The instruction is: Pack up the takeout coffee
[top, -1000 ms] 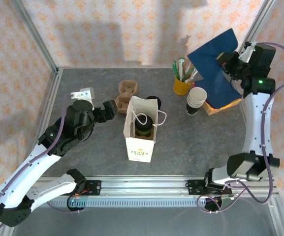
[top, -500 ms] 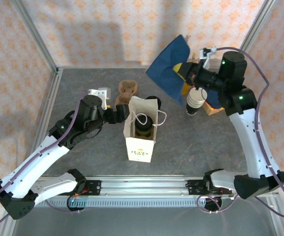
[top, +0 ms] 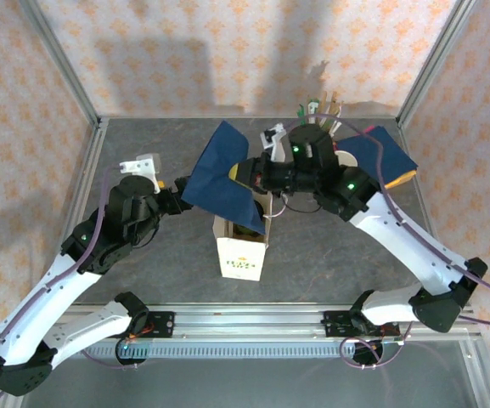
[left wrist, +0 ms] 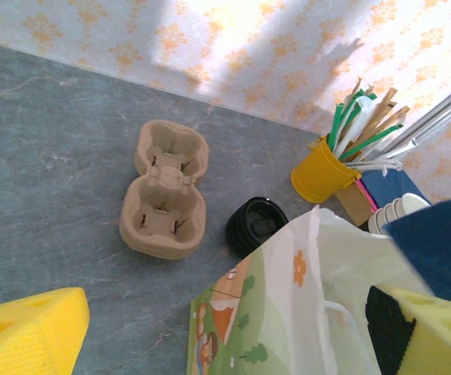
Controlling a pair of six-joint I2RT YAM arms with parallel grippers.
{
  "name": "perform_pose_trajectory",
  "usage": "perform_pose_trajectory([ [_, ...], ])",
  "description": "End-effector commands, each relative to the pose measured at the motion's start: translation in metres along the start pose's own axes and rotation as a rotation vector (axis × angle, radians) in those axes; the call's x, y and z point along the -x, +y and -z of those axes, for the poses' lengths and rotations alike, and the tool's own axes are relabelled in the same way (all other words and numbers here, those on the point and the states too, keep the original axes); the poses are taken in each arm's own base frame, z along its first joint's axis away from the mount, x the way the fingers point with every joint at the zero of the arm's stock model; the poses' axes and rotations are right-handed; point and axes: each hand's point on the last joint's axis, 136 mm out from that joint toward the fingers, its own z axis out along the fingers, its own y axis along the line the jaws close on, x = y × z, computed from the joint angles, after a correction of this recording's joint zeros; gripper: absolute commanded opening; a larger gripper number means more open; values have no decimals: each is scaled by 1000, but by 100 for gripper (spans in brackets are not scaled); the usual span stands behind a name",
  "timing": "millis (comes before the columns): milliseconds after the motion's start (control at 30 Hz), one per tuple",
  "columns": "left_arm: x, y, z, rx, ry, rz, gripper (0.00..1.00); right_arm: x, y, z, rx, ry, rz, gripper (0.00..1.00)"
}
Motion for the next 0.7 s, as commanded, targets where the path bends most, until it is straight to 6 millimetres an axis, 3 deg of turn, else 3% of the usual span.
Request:
perform_pose_trajectory([
  [0,-1,13,1,54,-12,4,93,-1,-34,-11,-160,-39,16,0],
  [233,-5,13,-4,57,-2,0,93,-3,-73,-12,-387,-40,41,0],
  [433,-7,14,-7,61,-2,-1,93,-18,-106,-14,-513,40,70,0],
  [667,-10,14,-10,60,3,-1,93,-26,-122,-17,-625,83,103,0],
])
